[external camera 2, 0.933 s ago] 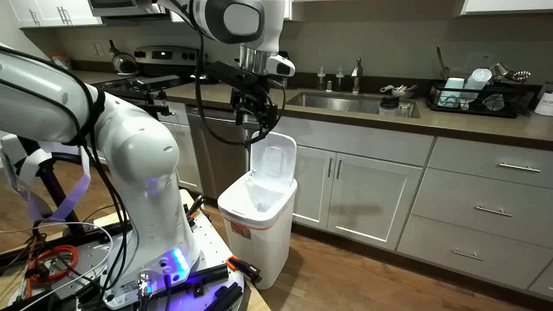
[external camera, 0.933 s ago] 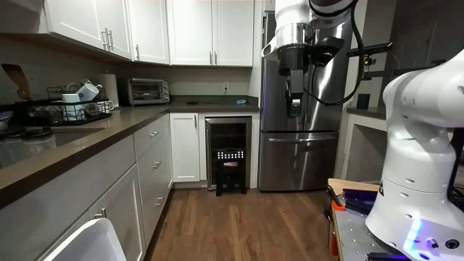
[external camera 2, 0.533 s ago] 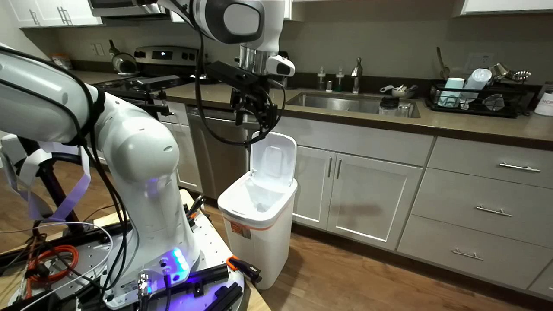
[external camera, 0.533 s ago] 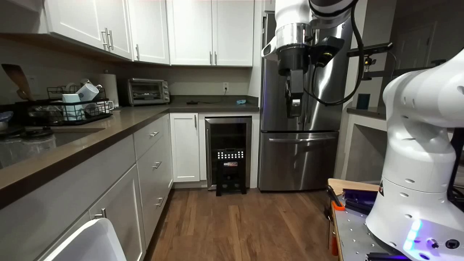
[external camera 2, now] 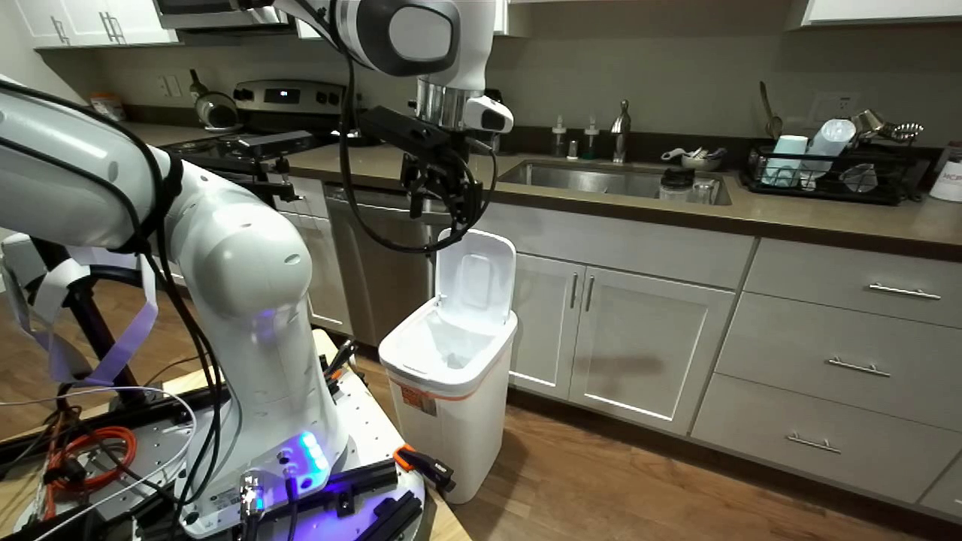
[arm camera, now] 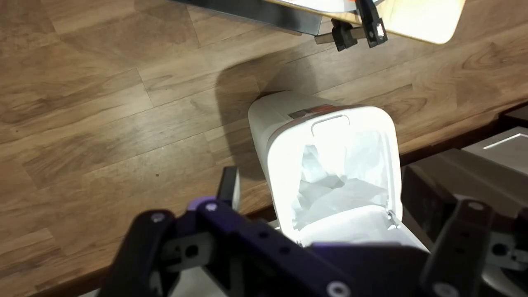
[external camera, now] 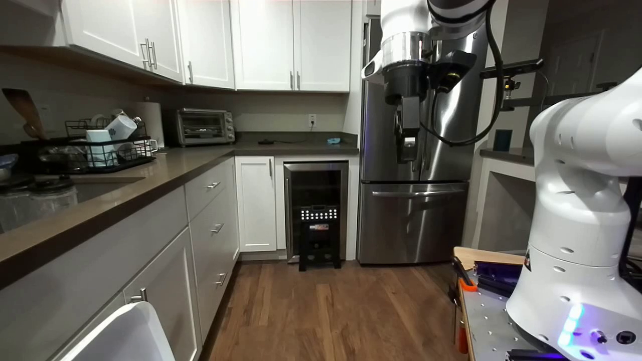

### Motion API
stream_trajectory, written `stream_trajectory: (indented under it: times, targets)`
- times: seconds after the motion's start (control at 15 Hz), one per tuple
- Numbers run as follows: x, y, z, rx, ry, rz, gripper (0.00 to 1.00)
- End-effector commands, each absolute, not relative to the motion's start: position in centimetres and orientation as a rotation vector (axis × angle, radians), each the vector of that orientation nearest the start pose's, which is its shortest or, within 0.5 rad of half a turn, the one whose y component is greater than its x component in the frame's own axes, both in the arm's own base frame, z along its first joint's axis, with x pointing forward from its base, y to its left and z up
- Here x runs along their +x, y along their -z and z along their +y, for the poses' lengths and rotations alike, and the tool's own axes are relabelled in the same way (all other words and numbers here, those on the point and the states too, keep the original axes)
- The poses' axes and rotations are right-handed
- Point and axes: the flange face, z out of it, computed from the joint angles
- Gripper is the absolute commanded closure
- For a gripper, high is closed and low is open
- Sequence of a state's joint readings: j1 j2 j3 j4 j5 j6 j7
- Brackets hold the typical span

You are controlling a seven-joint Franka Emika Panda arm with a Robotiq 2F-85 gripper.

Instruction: Close the trash can.

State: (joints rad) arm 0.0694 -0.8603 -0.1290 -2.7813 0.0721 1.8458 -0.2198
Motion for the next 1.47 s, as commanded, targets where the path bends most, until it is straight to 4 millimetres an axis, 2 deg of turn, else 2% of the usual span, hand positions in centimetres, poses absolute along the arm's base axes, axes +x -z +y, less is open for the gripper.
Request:
stream_trajectory:
  times: [0.0, 0.87, 1.27, 1.4]
  targets:
    - [28.3, -43.4, -0.8, -2.953, -0.091, -0.276, 0.00]
    - [28.7, -42.6, -1.1, -2.808, -0.077, -0.463, 0.00]
    - [28.4, -42.3, -1.2, -2.802, -0.130, -0.512, 0.00]
    - [28.4, -42.6, -1.4, -2.828, -0.094, -0.468, 0.00]
